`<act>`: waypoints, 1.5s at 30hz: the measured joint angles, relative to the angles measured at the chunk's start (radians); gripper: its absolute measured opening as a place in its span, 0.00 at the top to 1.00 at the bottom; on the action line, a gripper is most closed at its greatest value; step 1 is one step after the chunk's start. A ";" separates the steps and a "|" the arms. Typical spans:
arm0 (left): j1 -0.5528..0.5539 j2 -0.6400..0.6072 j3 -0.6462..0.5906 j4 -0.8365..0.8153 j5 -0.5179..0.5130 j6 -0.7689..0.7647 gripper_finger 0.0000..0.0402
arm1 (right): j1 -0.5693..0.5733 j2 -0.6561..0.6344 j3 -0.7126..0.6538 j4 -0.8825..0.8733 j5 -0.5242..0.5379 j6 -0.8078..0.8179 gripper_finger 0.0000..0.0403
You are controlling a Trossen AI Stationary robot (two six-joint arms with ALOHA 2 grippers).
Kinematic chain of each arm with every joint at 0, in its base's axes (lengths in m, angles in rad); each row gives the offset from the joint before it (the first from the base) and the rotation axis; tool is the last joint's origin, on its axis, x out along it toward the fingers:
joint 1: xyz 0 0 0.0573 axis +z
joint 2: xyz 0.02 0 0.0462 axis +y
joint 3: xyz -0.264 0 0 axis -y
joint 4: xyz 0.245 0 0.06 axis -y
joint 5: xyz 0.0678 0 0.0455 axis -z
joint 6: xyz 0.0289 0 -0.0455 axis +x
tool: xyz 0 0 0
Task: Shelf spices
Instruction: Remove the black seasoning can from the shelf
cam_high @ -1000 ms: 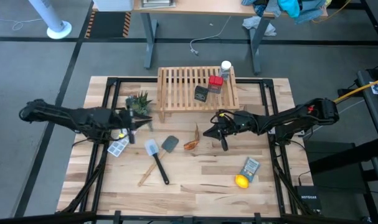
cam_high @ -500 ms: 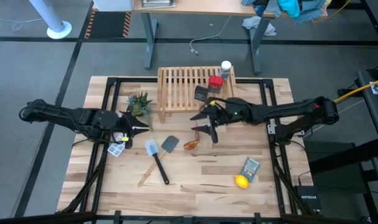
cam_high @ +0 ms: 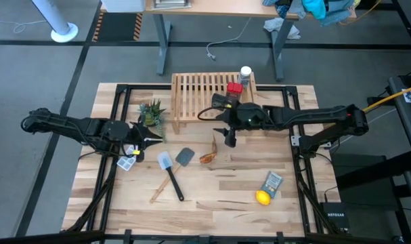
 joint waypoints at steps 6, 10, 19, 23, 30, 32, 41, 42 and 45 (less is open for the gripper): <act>0.000 0.000 0.000 0.000 0.000 0.000 0.89 | 0.000 0.000 0.002 -0.054 0.064 0.000 0.39; 0.000 0.000 0.000 0.000 0.000 -0.001 0.89 | 0.000 -0.004 0.002 -0.085 0.075 0.000 0.39; 0.000 0.001 0.000 -0.004 0.000 0.019 0.89 | -0.001 -0.110 0.041 -0.310 0.122 0.100 0.39; 0.000 0.001 0.000 -0.006 -0.006 0.047 0.89 | -0.001 -0.176 0.079 -0.364 0.122 0.082 0.39; 0.001 0.001 0.000 -0.002 -0.101 0.114 0.89 | -0.001 -0.255 0.059 -0.506 0.170 0.075 0.39; 0.002 0.001 0.000 -0.003 -0.133 0.126 0.89 | -0.001 -0.272 0.025 -0.540 0.224 0.076 0.39; 0.035 -0.015 -0.063 0.088 -0.309 0.195 0.89 | -0.001 -0.330 -0.180 -0.467 0.326 0.080 0.40; 0.053 -0.022 -0.080 0.113 -0.311 0.214 0.89 | -0.001 -0.338 -0.198 -0.449 0.332 0.077 0.41; 0.115 -0.067 -0.121 0.131 -0.294 0.233 0.91 | -0.001 -0.372 -0.238 -0.392 0.348 0.072 0.46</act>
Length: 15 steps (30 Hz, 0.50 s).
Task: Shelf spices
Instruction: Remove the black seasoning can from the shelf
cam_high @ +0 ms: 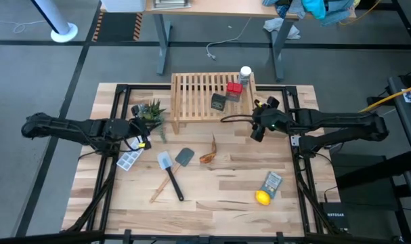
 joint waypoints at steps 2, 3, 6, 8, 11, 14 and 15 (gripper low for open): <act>0.043 -0.038 -0.014 0.003 0.045 0.008 0.94 | 0.000 -0.029 -0.019 0.035 -0.008 -0.022 0.50; 0.063 -0.063 -0.023 0.006 0.076 0.014 0.96 | 0.000 -0.042 -0.027 0.050 -0.013 -0.030 0.52; 0.119 -0.139 -0.048 0.005 0.164 0.035 0.99 | 0.000 -0.074 -0.038 0.081 -0.007 -0.053 0.57; 0.149 -0.193 -0.065 0.004 0.201 0.039 0.99 | 0.000 -0.086 -0.050 0.112 0.007 -0.062 0.60; 0.184 -0.266 -0.092 -0.001 0.225 0.053 0.98 | 0.000 -0.085 -0.083 0.185 0.009 -0.099 0.61; 0.208 -0.329 -0.126 -0.002 0.265 0.054 0.99 | 0.000 -0.077 -0.125 0.289 0.008 -0.122 0.61; 0.213 -0.346 -0.138 -0.001 0.279 0.054 0.99 | 0.000 -0.071 -0.138 0.325 0.008 -0.129 0.61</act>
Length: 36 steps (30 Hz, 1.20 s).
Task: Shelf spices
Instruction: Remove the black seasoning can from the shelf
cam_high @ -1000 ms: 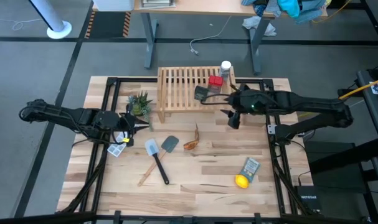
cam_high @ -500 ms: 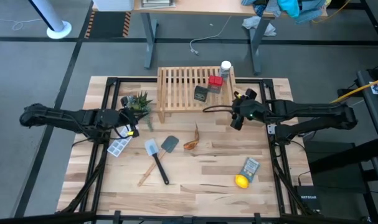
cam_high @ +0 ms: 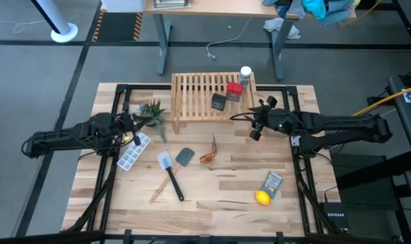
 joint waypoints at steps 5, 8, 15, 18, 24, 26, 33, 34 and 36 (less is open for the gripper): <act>0.010 -0.054 -0.038 -0.003 0.022 -0.011 0.99 | 0.000 0.026 -0.061 0.197 0.036 -0.053 0.61; 0.010 -0.065 -0.049 0.002 0.024 -0.012 0.99 | -0.002 0.059 -0.074 0.311 0.063 -0.079 0.61; 0.010 -0.065 -0.068 -0.005 0.023 -0.003 0.99 | -0.076 0.187 -0.076 0.497 0.032 -0.068 0.61; 0.010 -0.065 -0.068 -0.007 0.023 -0.002 0.99 | -0.108 0.247 -0.076 0.545 -0.013 -0.051 0.61; 0.010 -0.065 -0.068 -0.007 0.023 -0.002 0.99 | -0.134 0.302 -0.076 0.581 -0.101 -0.048 0.61; 0.010 -0.064 -0.068 -0.009 0.022 -0.002 0.99 | -0.132 0.303 -0.076 0.584 -0.117 -0.048 0.61; 0.010 -0.064 -0.068 -0.009 0.022 0.005 0.99 | -0.131 0.303 -0.076 0.593 -0.117 -0.004 0.61; 0.010 -0.064 -0.068 -0.009 0.022 0.005 0.99 | -0.131 0.303 -0.076 0.593 -0.117 0.003 0.61; 0.010 -0.064 -0.068 -0.009 0.022 0.005 0.99 | -0.131 0.303 -0.076 0.593 -0.117 0.006 0.61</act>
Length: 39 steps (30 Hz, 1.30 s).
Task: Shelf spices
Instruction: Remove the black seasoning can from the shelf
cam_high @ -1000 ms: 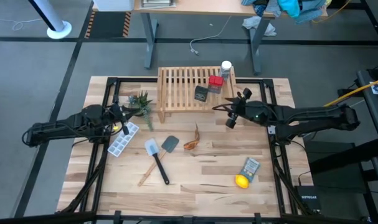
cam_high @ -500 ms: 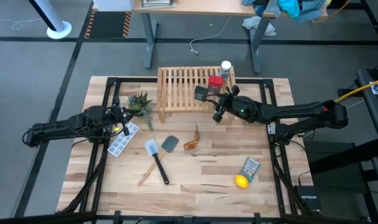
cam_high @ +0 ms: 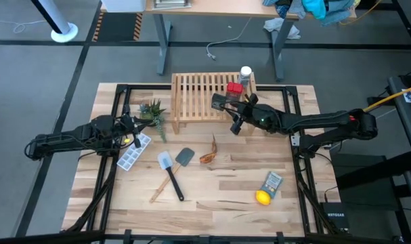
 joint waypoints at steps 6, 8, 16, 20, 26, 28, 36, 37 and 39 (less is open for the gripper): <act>0.000 0.000 0.000 0.000 0.000 0.002 1.00 | 0.000 0.000 0.000 0.000 0.001 0.004 0.48; 0.000 0.000 0.000 0.000 0.000 0.014 0.99 | 0.000 0.000 0.000 0.000 0.001 0.016 0.40; 0.000 0.000 0.000 0.000 0.000 0.027 1.00 | 0.000 0.000 0.000 0.005 0.001 0.083 0.18; 0.000 0.000 0.000 0.000 0.000 0.034 0.99 | 0.000 0.012 0.001 0.055 0.001 0.089 0.14; 0.000 0.000 0.000 -0.001 0.000 0.036 0.99 | -0.008 0.074 0.002 0.180 -0.001 0.056 0.13; 0.000 0.000 0.000 -0.007 0.000 0.036 1.00 | -0.011 0.095 0.002 0.190 0.001 0.051 0.13; 0.000 0.000 0.000 -0.010 0.000 0.039 0.99 | -0.057 0.187 0.002 0.311 -0.065 0.051 0.13; 0.000 0.000 0.000 -0.011 0.000 0.038 0.99 | -0.065 0.199 0.002 0.327 -0.079 0.051 0.13; 0.000 0.000 0.000 -0.013 0.000 0.038 0.99 | -0.077 0.219 0.002 0.354 -0.105 0.051 0.13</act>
